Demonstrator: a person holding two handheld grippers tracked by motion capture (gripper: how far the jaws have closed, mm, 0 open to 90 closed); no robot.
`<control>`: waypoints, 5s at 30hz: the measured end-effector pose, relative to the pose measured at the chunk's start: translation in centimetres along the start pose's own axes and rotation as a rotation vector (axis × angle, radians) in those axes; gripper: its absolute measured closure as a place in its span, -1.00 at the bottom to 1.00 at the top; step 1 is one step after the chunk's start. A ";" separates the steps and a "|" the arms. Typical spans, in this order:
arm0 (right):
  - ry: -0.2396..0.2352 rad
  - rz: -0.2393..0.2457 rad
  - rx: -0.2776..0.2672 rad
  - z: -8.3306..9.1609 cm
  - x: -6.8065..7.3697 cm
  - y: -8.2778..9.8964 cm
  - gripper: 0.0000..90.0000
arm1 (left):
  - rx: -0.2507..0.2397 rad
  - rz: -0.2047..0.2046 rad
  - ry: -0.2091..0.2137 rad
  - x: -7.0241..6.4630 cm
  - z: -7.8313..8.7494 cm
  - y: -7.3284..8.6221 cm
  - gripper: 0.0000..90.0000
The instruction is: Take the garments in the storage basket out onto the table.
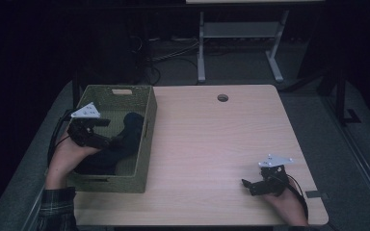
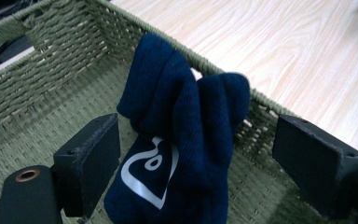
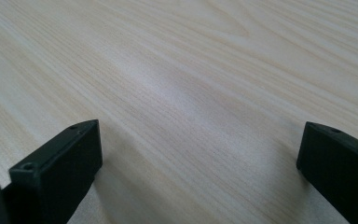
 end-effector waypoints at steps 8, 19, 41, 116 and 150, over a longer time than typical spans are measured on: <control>0.001 -0.001 -0.001 0.0 0.0 0.0 -1.00 | 0.060 0.001 0.013 0.6 -1.1 1.1 -0.68; 0.002 -0.001 0.000 0.0 0.0 0.0 -1.00 | 0.137 -0.006 0.035 0.9 -2.7 2.2 -0.68; 0.002 0.001 0.000 0.0 0.0 0.0 -1.00 | 0.271 -0.028 0.077 0.6 -5.7 3.7 -0.55; 0.004 0.001 -0.001 0.0 0.0 0.0 -1.00 | 0.015 0.040 0.093 1.4 1.9 -1.4 0.68; 0.001 -0.001 -0.001 0.0 0.0 0.0 -1.00 | -0.201 0.049 0.071 0.9 5.0 -6.2 0.72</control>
Point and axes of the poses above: each handheld gripper's, and its own axes: z roughly backward along the jaws, y roughly out of its underside, x roughly to its left, the point moved 2 cm from there along -z, roughly forward along the jaws, and after that the axes turned 6 degrees about -x, right-handed, at the moved point
